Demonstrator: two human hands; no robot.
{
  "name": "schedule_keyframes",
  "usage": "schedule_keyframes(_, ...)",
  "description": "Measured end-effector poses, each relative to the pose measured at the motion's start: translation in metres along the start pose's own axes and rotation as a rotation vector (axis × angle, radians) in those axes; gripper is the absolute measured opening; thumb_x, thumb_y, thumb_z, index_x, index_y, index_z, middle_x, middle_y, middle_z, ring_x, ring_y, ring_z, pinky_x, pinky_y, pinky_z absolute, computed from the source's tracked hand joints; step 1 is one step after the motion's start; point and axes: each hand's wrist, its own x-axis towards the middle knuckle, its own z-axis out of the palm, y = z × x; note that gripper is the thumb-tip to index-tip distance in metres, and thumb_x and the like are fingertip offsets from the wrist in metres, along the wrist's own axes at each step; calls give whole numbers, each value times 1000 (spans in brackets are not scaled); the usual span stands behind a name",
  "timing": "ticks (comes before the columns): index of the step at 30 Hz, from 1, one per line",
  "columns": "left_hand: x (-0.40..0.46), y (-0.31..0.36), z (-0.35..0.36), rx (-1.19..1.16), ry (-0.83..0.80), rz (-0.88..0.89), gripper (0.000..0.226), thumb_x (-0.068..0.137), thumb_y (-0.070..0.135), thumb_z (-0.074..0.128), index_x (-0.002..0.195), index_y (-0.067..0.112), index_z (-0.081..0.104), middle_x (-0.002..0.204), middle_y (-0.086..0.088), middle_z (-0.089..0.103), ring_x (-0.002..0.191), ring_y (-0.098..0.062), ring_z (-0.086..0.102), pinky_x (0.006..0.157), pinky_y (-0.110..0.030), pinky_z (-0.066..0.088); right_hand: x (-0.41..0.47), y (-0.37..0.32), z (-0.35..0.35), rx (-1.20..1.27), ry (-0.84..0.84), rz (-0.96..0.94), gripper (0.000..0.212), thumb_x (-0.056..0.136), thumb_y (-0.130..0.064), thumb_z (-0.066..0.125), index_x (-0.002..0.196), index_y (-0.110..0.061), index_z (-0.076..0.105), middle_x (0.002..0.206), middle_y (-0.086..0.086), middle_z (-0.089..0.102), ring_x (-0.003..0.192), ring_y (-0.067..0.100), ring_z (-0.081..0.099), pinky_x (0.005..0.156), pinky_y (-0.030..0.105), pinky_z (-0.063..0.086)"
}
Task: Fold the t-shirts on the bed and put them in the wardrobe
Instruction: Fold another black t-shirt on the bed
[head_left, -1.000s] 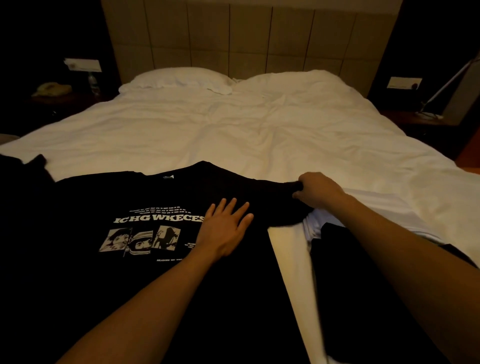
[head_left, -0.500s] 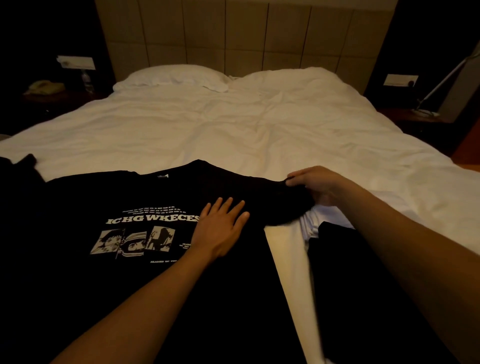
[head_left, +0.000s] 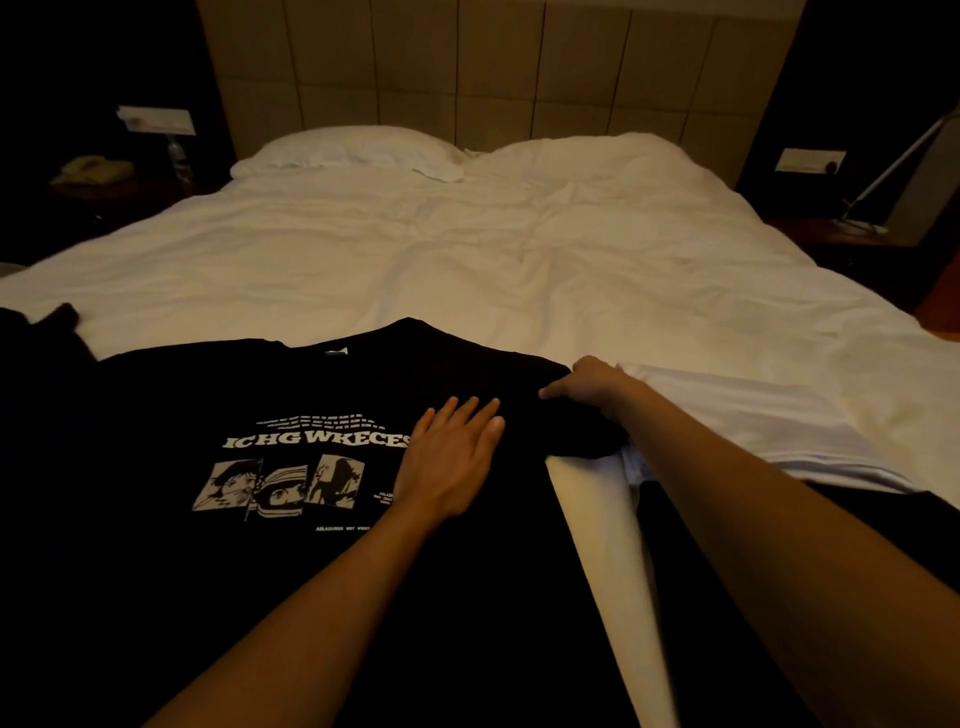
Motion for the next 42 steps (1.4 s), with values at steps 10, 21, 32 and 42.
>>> schedule_keyframes(10,1,-3,5,-19,3,13,53,103,53,7,152,40,20,162,7,18,150,-12,6,119,-33,-3,6,-17,-46,395,-244,75,35,90,-21,67,117,0,63,105,15,72,93,26,70,77,33,57)
schedule_keyframes(21,-2,0,4,7,8,5,53,103,52,8,152,39,22,162,7,18,150,-11,6,119,-31,-3,-16,-18,-94,-39,-415,31,30,85,-16,71,107,4,67,86,17,74,68,24,73,55,29,57)
schedule_keyframes(32,-1,2,6,157,-53,5,60,96,62,1,152,45,14,164,4,7,151,-20,-4,119,-39,-8,-8,-7,-100,530,-57,117,22,90,-17,68,76,-10,52,58,1,53,40,8,50,40,16,40)
schedule_keyframes(42,2,-5,-5,-445,-16,-100,49,104,52,22,150,39,32,158,6,31,148,-16,20,122,-41,12,-46,-104,-34,660,-201,22,34,97,-18,57,66,-11,44,34,-1,44,25,9,43,32,15,38)
